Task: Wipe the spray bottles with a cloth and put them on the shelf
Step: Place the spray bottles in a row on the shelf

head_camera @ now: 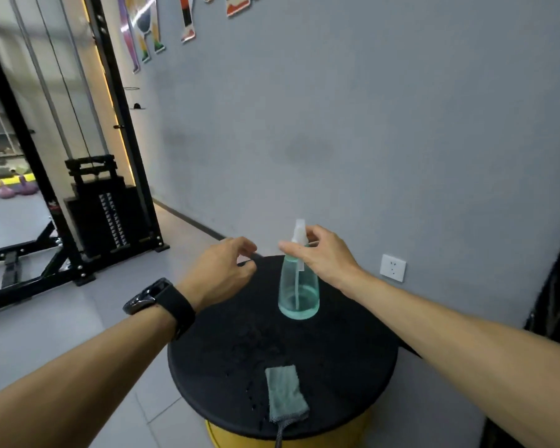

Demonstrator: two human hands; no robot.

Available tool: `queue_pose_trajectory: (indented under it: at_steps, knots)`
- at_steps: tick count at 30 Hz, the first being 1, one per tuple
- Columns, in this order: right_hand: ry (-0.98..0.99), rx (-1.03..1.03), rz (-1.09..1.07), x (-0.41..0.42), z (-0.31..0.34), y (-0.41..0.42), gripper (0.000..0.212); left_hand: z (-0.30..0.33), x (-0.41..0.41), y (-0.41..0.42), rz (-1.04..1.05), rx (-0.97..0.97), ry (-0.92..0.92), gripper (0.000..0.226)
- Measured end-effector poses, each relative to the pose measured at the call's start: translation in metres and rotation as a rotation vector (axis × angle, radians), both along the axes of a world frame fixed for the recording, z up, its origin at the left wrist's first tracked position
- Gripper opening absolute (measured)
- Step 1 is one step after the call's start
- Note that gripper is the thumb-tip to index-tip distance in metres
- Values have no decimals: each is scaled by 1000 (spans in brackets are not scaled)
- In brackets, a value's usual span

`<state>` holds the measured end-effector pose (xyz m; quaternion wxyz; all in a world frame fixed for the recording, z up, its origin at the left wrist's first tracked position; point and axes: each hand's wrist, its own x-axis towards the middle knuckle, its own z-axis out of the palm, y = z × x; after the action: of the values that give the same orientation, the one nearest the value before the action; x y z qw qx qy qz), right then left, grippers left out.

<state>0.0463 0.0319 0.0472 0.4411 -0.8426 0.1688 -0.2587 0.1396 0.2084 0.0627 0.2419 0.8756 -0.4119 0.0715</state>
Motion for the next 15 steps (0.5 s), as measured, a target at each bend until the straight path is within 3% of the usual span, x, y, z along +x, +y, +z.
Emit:
queue_pose_trajectory:
  at_steps: [15]
  knots:
    - [-33,-79,-190,-150,56,-53,57,63,-112,-89,-308,1,-49,36]
